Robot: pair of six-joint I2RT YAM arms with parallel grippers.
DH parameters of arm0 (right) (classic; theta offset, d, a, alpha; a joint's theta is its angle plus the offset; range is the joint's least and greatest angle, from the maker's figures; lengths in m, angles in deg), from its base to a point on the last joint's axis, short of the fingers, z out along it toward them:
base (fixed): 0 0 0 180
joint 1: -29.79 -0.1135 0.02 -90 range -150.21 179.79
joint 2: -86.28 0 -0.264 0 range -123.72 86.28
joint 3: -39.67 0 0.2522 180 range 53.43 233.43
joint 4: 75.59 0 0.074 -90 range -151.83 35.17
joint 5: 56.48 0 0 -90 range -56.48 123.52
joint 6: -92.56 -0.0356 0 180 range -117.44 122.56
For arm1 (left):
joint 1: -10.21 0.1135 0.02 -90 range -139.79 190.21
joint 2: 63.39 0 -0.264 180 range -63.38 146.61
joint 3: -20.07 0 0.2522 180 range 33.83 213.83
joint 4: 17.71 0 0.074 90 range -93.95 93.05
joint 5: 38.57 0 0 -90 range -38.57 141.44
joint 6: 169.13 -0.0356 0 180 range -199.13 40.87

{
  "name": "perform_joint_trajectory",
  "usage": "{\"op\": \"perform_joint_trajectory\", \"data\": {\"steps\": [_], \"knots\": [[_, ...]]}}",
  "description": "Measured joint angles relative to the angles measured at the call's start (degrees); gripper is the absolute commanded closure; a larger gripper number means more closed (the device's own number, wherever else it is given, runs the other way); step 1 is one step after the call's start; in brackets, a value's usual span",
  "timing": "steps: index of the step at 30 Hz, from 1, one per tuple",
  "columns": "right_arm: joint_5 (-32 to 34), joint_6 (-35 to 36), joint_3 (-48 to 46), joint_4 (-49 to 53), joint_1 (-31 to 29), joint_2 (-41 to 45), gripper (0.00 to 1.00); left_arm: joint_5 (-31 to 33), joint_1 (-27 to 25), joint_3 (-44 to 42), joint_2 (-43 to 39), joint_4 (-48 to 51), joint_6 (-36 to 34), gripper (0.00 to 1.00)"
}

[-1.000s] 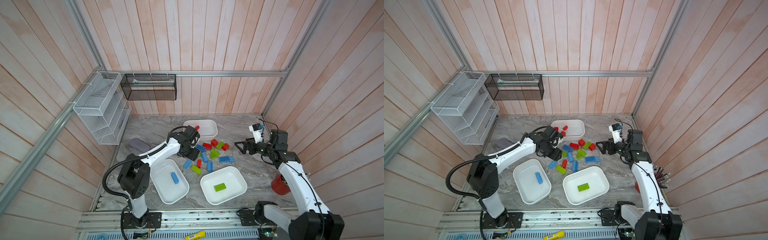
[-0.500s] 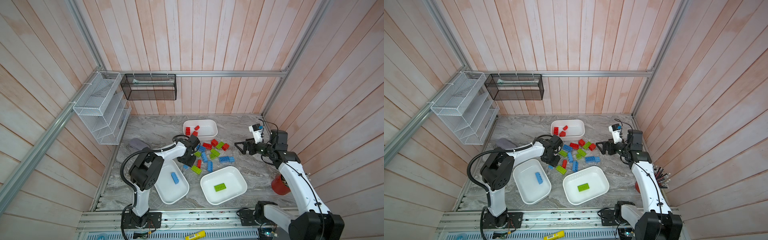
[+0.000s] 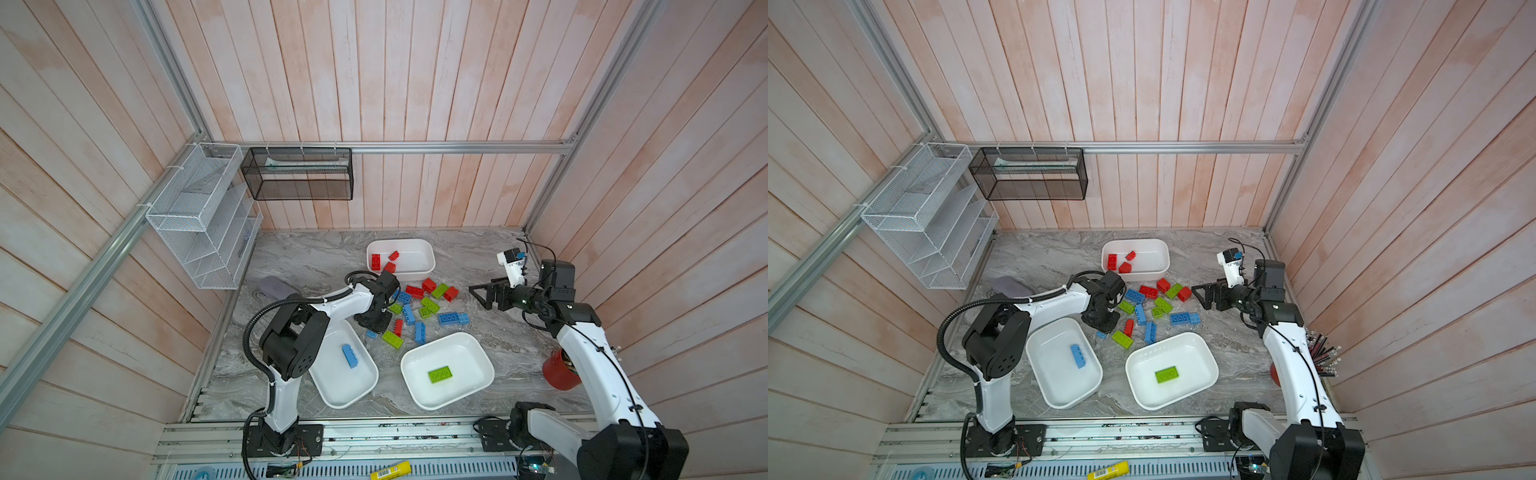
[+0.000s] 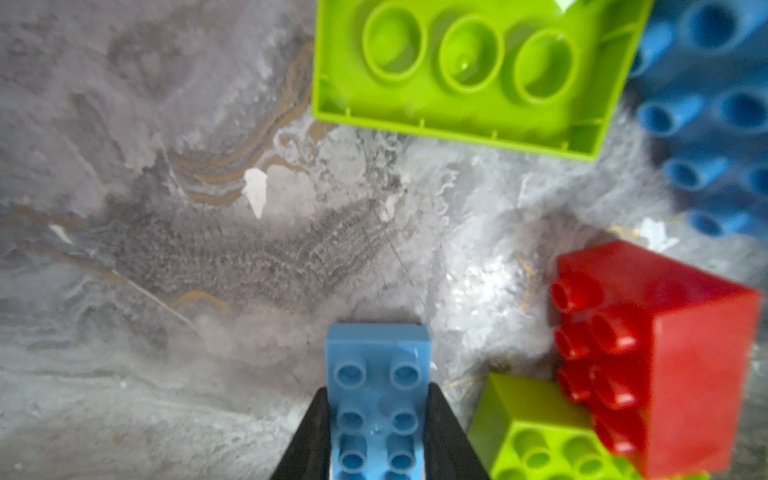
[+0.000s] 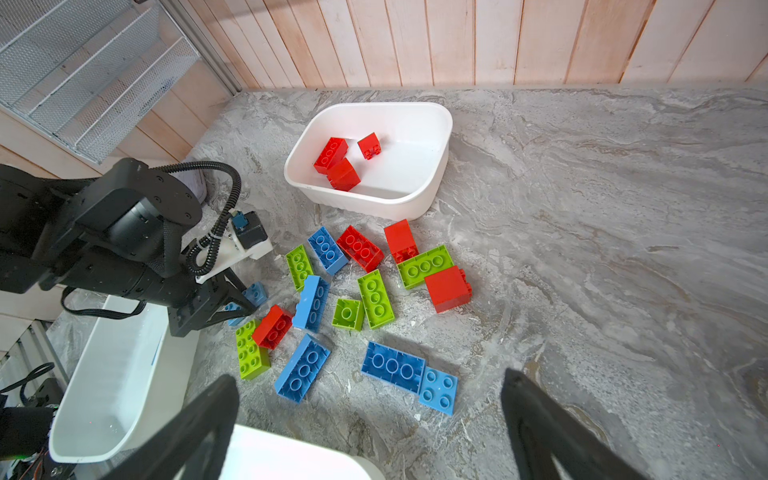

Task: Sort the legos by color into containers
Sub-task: 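Carry the small blue brick with the left gripper into the blue tray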

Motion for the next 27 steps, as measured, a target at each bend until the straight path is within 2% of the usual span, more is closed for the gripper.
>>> {"op": "perform_joint_trajectory", "data": {"steps": [4, 8, 13, 17, 22, 27], "knots": [[-0.3, -0.1, 0.0, -0.1, 0.0, 0.0, 0.02, 0.8, 0.0, 7.6, -2.3, 6.1, 0.0, 0.73], [-2.0, -1.1, 0.0, -0.9, 0.0, 0.0, 0.02, 0.8, -0.1, 8.9, -11.3, 10.3, 2.5, 0.73], [-3.7, -2.5, -0.8, -3.3, -1.5, -0.2, 0.02, 0.5, -0.3, -1.2, -25.7, 14.8, 9.3, 0.72], [-4.3, -3.5, -1.6, -5.3, -3.5, -1.2, 0.02, 0.5, 0.9, -13.6, -31.9, 15.3, 16.2, 0.72], [-4.5, -4.3, -1.7, -6.4, -4.8, -2.1, 0.02, 0.6, 4.4, -24.0, -32.5, 14.2, 25.2, 0.72], [-4.4, -4.3, -1.6, -6.3, -4.9, -2.1, 0.02, 0.8, 7.1, -27.7, -30.2, 8.8, 30.5, 0.71]]}}
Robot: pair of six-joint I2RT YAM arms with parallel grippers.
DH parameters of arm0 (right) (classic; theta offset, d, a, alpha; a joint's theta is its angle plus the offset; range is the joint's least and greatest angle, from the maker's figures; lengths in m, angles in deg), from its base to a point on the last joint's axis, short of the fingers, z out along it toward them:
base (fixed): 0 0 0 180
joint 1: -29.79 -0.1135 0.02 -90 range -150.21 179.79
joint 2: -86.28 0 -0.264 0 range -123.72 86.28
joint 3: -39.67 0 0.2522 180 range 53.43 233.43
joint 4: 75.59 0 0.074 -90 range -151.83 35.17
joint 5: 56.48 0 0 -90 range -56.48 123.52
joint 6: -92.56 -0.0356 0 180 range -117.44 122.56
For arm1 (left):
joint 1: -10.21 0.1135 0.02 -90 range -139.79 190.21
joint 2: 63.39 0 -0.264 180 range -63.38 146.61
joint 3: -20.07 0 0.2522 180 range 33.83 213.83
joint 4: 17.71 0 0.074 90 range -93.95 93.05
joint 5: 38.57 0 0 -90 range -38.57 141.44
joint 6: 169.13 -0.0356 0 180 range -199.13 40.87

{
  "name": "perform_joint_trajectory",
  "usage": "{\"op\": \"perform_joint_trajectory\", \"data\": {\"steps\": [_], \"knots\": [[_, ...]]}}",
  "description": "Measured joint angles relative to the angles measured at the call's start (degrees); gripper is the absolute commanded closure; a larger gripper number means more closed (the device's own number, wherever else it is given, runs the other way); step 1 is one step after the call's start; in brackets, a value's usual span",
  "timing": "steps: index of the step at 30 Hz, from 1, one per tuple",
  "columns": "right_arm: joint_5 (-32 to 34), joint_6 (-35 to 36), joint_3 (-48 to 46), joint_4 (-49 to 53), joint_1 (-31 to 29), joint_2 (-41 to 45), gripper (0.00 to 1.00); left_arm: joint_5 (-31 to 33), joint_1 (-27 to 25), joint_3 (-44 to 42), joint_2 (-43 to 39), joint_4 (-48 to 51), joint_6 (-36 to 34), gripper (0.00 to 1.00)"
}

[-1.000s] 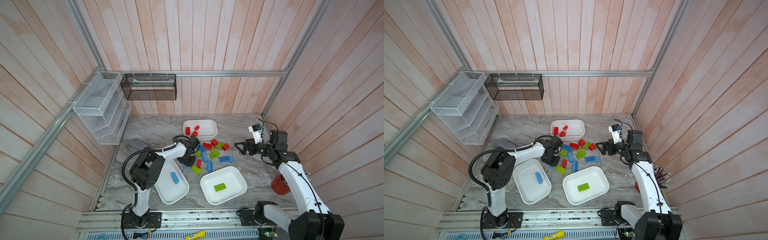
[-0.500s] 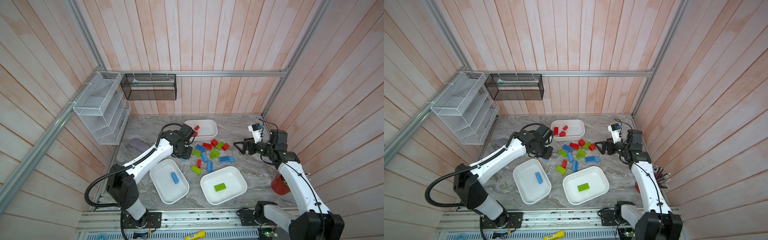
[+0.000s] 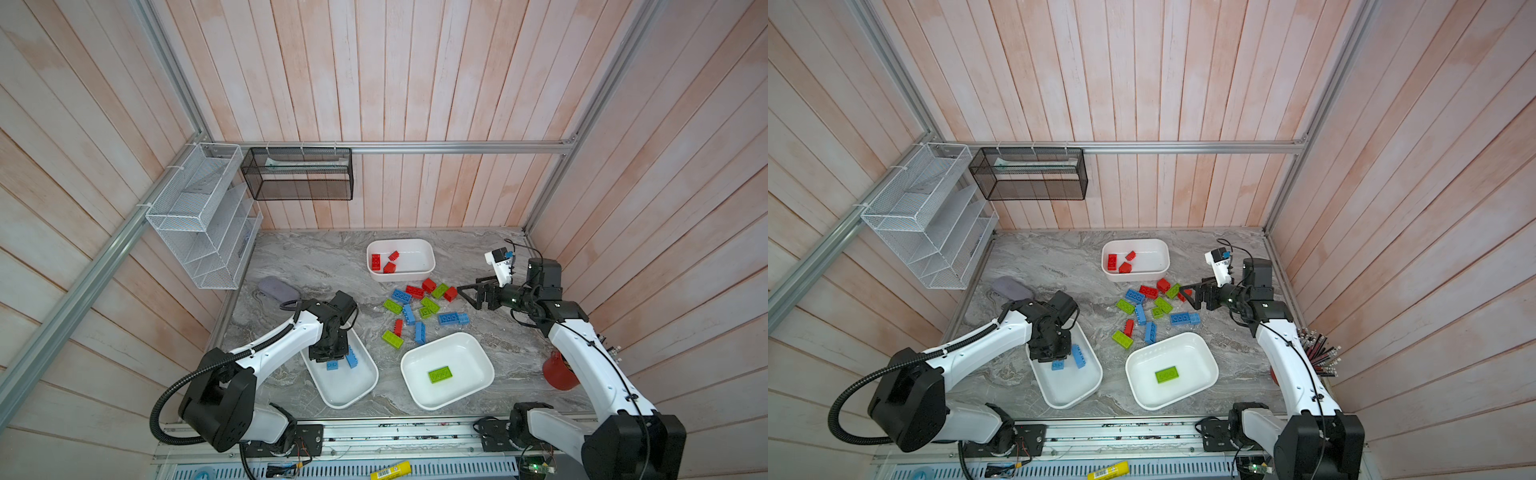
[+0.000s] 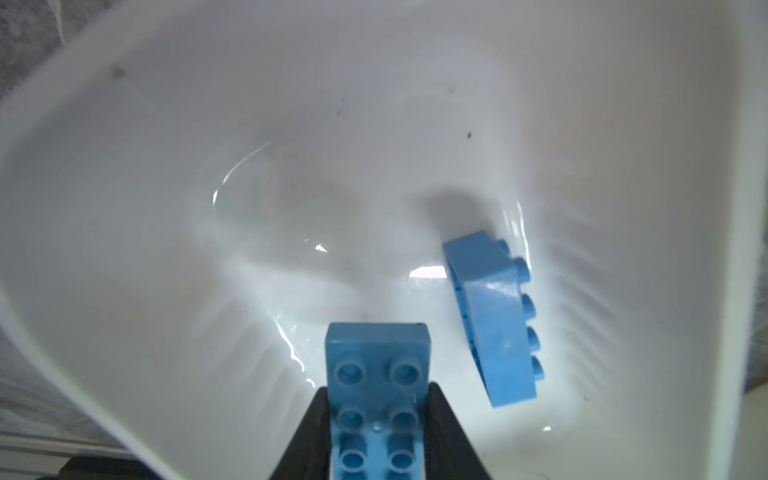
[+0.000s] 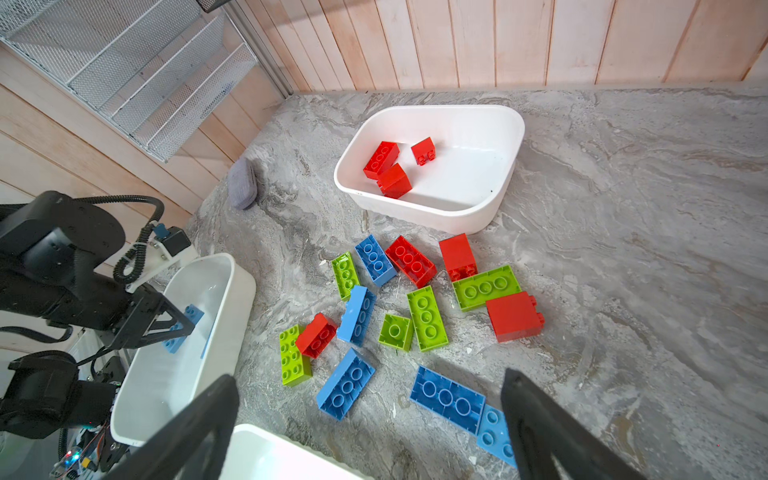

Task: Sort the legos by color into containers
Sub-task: 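Carry the small blue brick with the left gripper into the blue tray, then move the left gripper back to the pile and grasp a lime-green brick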

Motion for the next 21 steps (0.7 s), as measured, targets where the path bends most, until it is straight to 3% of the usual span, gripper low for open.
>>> {"op": "perform_joint_trajectory", "data": {"steps": [4, 8, 11, 14, 21], "knots": [[0.3, 0.2, 0.0, 0.4, 0.0, 0.0, 0.02, -0.1, 2.8, -1.9, 3.0, -6.0, 2.1, 0.70], [0.7, 0.4, 0.2, 1.1, 0.0, 0.0, 0.02, -1.4, 4.2, -2.3, 5.2, -10.6, 3.1, 0.59], [1.1, 0.7, 0.3, 1.8, 0.0, 0.0, 0.02, -1.8, 4.6, -2.3, 5.4, -12.0, 3.1, 0.44], [1.2, 1.0, 0.5, 2.1, 0.0, 0.0, 0.02, -2.0, 5.3, -1.8, 5.4, -11.5, 2.5, 0.41], [1.5, 1.6, 1.1, 2.8, 0.0, 0.0, 0.02, -2.6, 5.3, 10.7, 1.8, -3.8, 1.1, 0.37]]}}
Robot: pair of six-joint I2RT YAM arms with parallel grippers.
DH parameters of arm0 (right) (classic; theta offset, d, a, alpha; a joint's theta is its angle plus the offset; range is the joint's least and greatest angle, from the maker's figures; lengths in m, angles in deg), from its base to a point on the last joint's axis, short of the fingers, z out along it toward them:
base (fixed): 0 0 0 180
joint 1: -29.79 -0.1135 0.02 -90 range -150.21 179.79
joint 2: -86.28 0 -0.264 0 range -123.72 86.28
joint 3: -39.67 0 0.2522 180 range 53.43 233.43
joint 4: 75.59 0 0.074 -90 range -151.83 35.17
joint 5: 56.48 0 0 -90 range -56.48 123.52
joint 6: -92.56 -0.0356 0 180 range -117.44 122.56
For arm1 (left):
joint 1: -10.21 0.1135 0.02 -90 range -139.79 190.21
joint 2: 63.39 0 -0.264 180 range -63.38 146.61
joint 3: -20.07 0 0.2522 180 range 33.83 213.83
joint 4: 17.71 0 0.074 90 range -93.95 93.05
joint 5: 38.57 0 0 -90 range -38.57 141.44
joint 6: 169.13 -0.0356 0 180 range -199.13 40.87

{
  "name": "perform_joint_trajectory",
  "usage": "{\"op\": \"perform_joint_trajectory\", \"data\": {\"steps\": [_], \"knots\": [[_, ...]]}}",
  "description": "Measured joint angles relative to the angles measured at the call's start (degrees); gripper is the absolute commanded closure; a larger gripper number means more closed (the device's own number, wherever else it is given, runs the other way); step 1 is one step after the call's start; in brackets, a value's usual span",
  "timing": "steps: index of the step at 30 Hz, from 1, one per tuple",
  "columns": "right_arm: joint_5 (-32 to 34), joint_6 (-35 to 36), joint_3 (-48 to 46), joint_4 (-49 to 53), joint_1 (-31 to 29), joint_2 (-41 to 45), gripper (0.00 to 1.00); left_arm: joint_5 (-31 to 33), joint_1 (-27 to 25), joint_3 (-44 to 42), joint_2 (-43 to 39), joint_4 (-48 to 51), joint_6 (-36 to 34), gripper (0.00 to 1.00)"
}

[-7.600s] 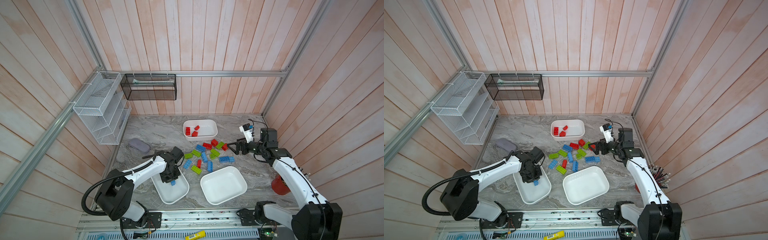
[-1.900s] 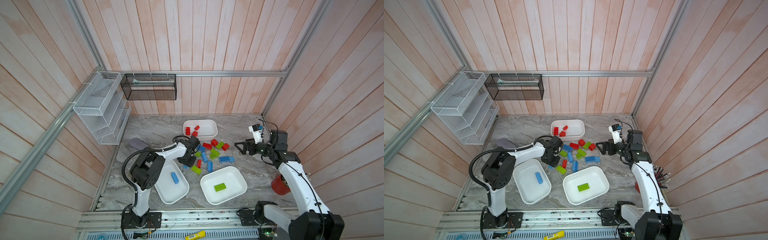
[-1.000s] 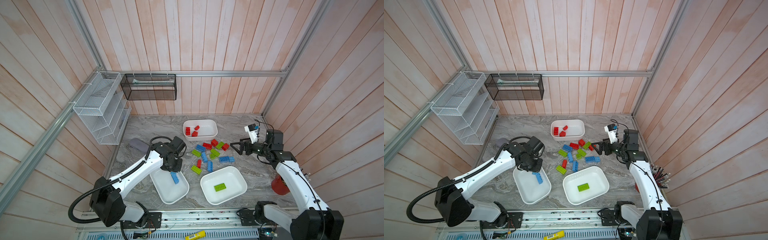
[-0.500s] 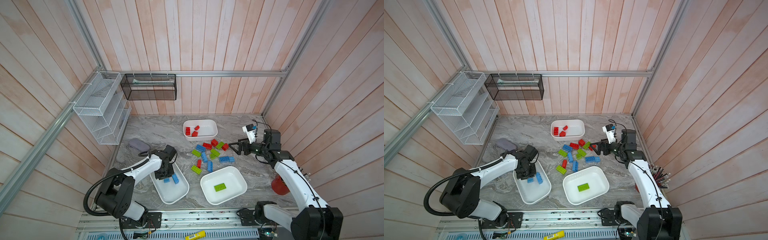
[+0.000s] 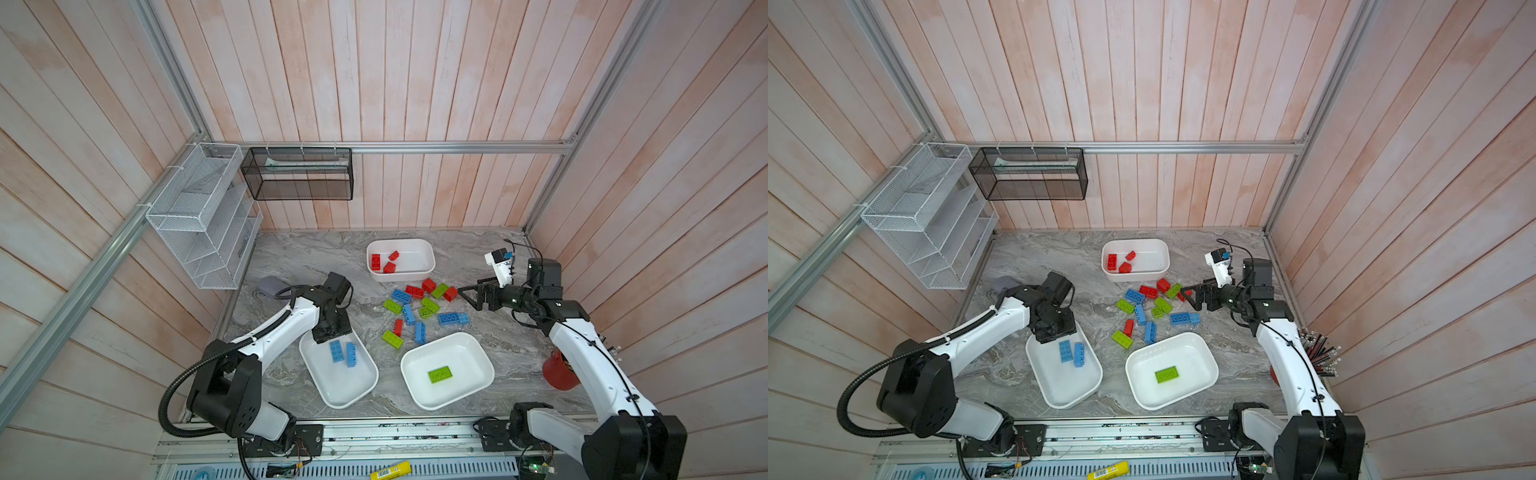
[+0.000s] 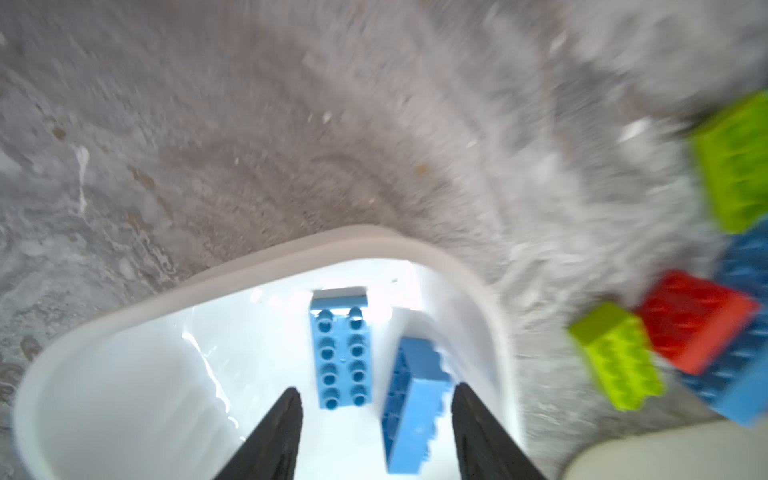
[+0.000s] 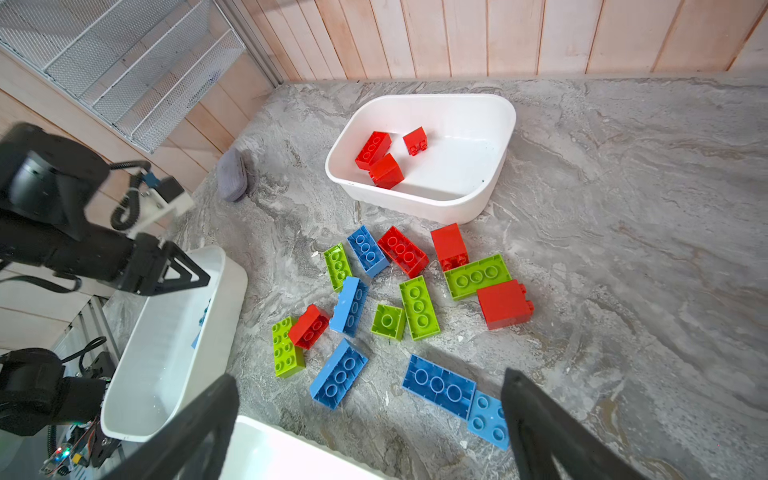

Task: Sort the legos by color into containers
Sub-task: 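Move the left gripper back to the pile and grasp a lime-green brick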

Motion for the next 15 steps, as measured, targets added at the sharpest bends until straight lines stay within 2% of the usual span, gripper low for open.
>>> {"op": "perform_joint_trajectory", "data": {"steps": [4, 7, 12, 15], "knots": [[0.0, 0.2, 1.0, -0.1, 0.0, -0.4, 0.02, -0.7, -1.9, 10.1, 0.5, 1.0, 0.0, 0.36], [0.0, 0.2, 1.3, -0.1, 0.0, -0.7, 0.02, -1.4, -4.7, 16.0, 4.3, 0.9, 0.1, 0.34], [0.5, 0.2, 1.3, 0.0, 0.0, -0.7, 0.02, -2.8, -7.9, 18.9, 12.4, -2.2, 2.5, 0.35], [0.7, 0.4, 1.3, 0.0, 0.2, -0.6, 0.02, -1.2, -8.7, 20.7, 17.6, -2.6, 7.2, 0.37]]}}
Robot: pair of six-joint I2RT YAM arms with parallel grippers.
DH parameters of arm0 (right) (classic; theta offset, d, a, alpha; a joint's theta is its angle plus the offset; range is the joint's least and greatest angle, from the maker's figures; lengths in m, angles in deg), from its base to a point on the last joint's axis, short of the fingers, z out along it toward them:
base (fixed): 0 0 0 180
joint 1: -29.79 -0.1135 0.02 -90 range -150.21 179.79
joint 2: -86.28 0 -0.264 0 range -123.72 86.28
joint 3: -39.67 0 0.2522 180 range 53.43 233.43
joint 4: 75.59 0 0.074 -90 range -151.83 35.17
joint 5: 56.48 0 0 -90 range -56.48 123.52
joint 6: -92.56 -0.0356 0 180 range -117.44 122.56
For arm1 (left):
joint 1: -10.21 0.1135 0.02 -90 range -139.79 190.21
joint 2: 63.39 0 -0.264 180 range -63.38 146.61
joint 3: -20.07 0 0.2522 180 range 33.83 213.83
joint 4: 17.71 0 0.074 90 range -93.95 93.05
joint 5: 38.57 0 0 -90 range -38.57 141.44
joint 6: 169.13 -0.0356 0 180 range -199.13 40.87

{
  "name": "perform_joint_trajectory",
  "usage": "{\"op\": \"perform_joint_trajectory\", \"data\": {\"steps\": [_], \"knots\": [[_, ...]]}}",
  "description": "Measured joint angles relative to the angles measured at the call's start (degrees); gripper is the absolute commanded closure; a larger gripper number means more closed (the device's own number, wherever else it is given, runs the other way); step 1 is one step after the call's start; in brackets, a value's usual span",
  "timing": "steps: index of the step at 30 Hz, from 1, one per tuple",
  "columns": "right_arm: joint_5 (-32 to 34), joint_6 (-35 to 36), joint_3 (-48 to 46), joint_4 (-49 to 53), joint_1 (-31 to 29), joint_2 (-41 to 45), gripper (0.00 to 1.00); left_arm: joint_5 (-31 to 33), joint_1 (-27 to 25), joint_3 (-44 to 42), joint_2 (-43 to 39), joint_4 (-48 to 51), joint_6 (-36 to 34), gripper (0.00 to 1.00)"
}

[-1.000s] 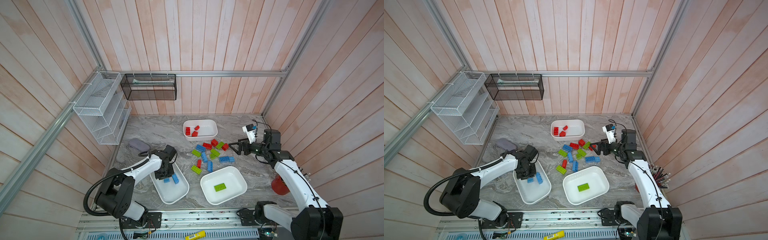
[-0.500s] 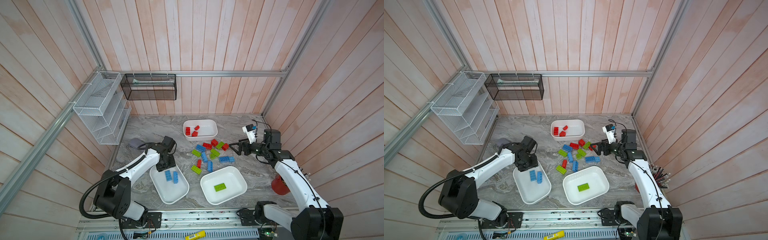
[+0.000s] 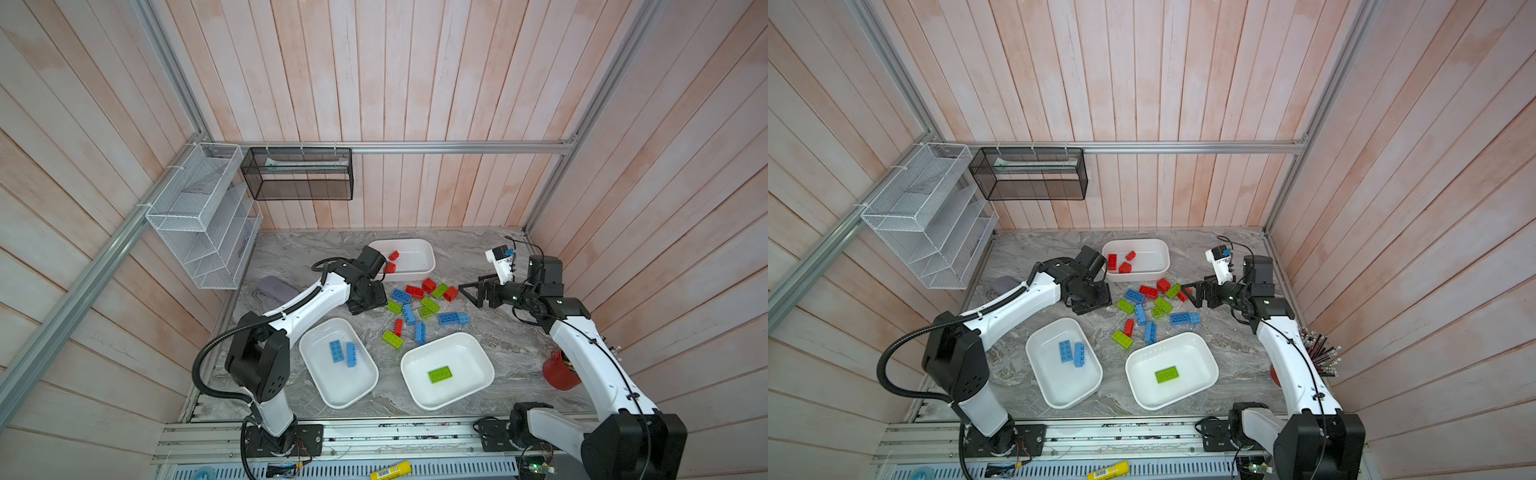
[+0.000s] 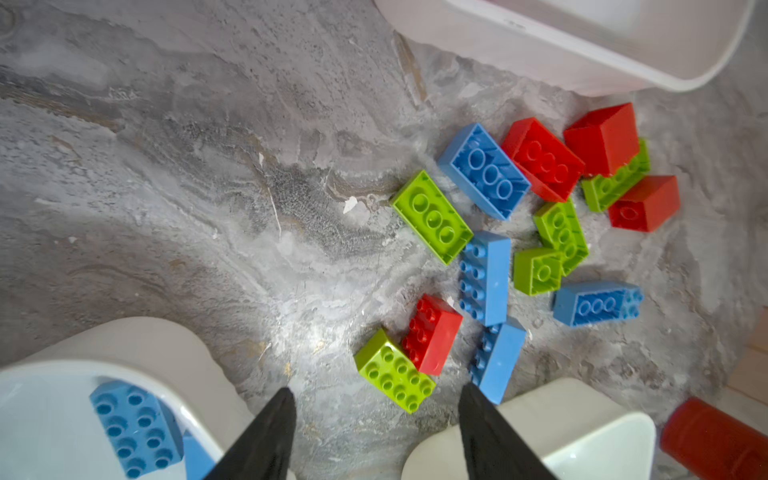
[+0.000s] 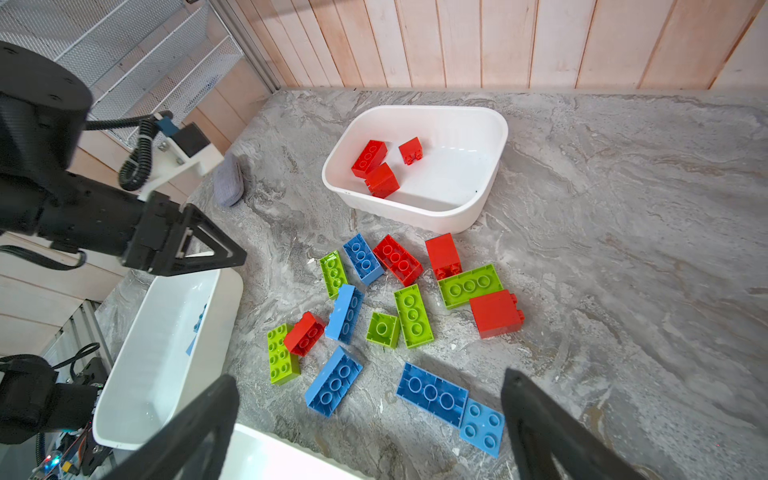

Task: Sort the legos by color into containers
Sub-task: 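Move the left gripper back to the pile and grasp a lime-green brick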

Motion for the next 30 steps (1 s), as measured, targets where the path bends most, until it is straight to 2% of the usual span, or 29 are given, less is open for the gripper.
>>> {"op": "perform_joint_trajectory", "data": {"steps": [5, 11, 21, 30], "knots": [[0.2, 0.0, 0.0, 0.0, 0.3, 0.0, 0.02, 2.6, -1.4, 3.4, 6.8, -0.3, 10.1, 0.37], [0.2, 0.0, 0.0, 0.1, 1.0, 0.3, 0.02, 3.5, -2.7, 7.8, 13.1, -0.9, 17.5, 0.37], [0.1, 0.7, 0.0, 0.5, 2.7, 0.5, 0.02, 3.1, -3.3, 14.9, 21.8, -2.2, 20.4, 0.39], [0.1, 1.2, 0.0, 0.6, 3.1, 1.0, 0.02, 3.4, -3.3, 16.5, 24.1, -1.5, 21.0, 0.39]]}}
